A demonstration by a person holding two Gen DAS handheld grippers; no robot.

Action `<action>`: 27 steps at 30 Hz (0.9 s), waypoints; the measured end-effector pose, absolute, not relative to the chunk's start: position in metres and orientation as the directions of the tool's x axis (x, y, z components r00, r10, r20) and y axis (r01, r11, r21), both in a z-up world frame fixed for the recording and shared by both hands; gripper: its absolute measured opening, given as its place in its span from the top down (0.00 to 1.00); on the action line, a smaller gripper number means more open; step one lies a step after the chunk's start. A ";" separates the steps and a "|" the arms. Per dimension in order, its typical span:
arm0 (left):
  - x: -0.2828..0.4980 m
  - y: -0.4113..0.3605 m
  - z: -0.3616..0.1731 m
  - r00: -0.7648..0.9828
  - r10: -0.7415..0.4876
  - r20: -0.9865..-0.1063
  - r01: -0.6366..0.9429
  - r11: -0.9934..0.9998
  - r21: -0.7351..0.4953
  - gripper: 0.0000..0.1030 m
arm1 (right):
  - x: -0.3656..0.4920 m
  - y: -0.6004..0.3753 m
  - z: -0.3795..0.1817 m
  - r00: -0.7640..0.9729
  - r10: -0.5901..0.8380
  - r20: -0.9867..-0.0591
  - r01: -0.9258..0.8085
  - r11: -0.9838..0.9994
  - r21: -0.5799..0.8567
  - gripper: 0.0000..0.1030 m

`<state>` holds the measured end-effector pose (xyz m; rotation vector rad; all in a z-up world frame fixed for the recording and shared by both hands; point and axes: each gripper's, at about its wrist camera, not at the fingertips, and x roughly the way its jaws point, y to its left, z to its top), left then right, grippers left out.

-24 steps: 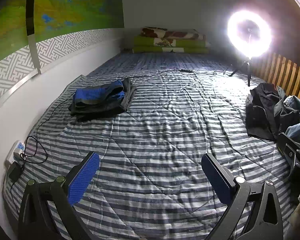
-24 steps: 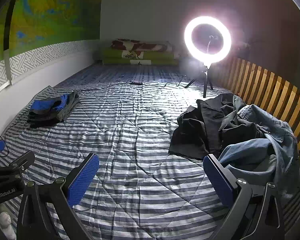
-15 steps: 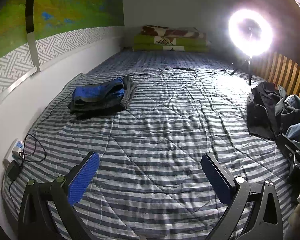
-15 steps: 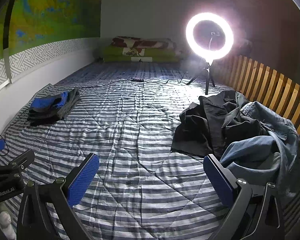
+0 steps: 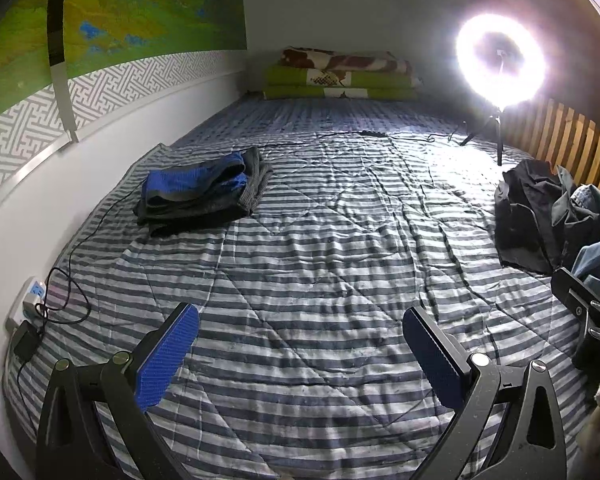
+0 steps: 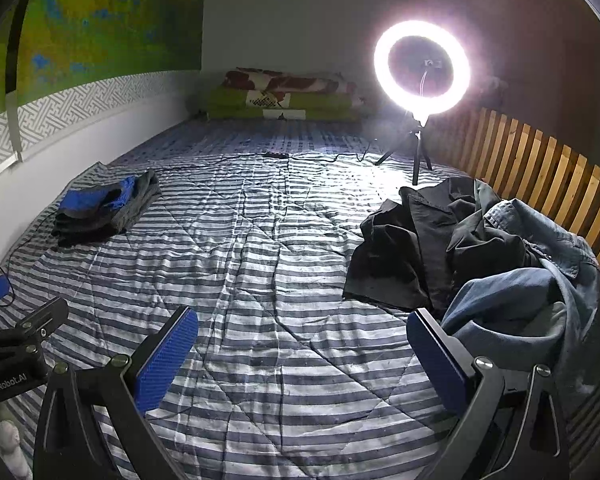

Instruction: Organize objects

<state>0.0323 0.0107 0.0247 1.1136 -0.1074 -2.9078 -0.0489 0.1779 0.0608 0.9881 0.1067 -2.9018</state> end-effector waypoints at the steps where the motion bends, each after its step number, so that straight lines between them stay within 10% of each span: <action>1: 0.032 0.011 0.024 -0.744 -0.049 -0.666 -0.001 -0.997 0.074 0.00 | -0.049 0.178 0.061 -0.791 -0.048 -0.610 0.092 -0.995 -0.042 0.00; 27: 0.032 0.011 0.023 -0.742 -0.050 -0.668 0.001 -0.997 0.074 0.00 | -0.052 0.181 0.057 -0.786 -0.051 -0.617 0.088 -0.996 -0.030 0.00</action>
